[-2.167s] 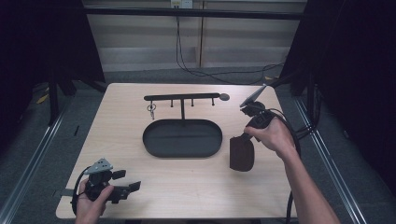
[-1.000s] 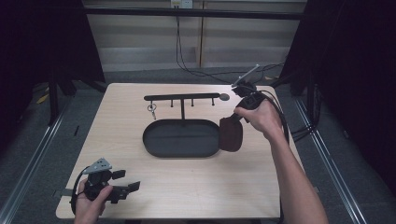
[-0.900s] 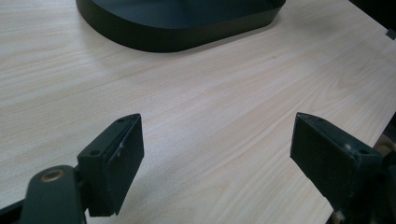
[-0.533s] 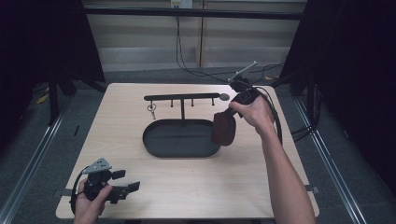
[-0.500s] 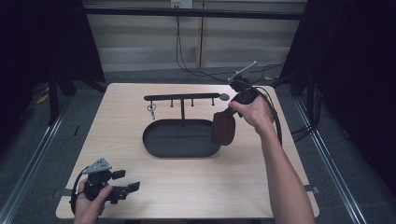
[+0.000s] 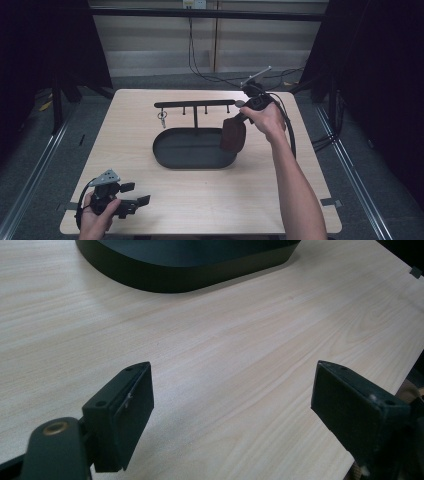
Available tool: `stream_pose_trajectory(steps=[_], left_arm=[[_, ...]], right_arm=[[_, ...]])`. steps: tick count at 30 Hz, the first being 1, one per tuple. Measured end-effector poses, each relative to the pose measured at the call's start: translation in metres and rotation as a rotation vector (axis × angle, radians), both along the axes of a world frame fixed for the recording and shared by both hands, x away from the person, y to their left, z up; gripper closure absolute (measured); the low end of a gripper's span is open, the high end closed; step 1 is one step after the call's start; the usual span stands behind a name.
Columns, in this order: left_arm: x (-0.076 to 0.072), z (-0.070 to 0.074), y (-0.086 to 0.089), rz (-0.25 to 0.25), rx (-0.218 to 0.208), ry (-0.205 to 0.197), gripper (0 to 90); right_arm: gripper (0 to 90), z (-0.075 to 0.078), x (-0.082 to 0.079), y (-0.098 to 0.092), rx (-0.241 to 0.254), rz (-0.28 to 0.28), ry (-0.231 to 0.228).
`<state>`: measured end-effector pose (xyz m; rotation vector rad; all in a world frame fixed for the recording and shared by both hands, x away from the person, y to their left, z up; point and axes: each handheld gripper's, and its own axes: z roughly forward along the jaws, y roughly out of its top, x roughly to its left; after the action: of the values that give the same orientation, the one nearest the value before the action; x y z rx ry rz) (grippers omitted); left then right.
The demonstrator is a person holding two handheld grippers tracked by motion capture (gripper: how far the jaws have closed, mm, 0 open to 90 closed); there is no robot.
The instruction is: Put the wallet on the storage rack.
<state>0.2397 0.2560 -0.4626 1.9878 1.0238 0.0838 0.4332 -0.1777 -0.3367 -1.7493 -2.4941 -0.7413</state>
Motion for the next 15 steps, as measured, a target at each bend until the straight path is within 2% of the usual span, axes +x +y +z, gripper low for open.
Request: stream_pose_trajectory(steps=[15], left_arm=[[0.000, 0.000, 0.000, -0.003, -0.001, 0.003, 17.3]], right_arm=[[83.7, -0.028, 0.007, 0.003, 0.081, -0.045, -0.009]])
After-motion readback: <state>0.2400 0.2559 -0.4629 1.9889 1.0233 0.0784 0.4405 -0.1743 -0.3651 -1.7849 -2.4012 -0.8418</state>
